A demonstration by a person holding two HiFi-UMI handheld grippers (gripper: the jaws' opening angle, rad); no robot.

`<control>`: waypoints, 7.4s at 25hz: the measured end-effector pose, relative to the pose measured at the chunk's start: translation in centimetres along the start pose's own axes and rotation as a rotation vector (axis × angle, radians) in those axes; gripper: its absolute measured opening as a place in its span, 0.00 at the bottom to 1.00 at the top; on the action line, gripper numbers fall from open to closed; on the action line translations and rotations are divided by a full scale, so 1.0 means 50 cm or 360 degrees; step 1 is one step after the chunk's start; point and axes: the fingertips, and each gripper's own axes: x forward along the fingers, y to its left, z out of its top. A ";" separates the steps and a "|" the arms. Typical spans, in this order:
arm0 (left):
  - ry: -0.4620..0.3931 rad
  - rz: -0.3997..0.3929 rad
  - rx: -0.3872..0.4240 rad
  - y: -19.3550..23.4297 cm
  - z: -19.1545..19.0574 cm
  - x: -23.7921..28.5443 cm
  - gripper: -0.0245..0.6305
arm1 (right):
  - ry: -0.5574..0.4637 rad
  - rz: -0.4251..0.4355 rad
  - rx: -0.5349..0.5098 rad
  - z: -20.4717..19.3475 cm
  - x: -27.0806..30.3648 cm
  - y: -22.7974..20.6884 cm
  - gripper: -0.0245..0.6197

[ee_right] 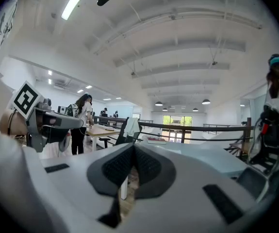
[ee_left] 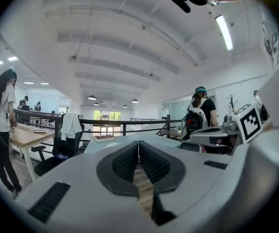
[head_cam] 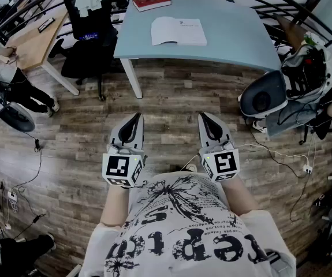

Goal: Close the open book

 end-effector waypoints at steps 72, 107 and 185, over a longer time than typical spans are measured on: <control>0.0674 0.0216 -0.0217 0.437 -0.187 0.992 0.07 | 0.0308 0.0194 0.0146 -0.088 0.961 -0.534 0.05; 0.1278 0.0261 -0.0228 0.491 -0.467 1.070 0.19 | 0.0500 0.0191 0.0239 -0.194 1.040 -0.538 0.05; 0.1090 -0.0239 -0.0150 -0.100 -0.375 1.344 0.07 | 0.0442 0.0081 0.0201 -0.253 0.787 -0.932 0.05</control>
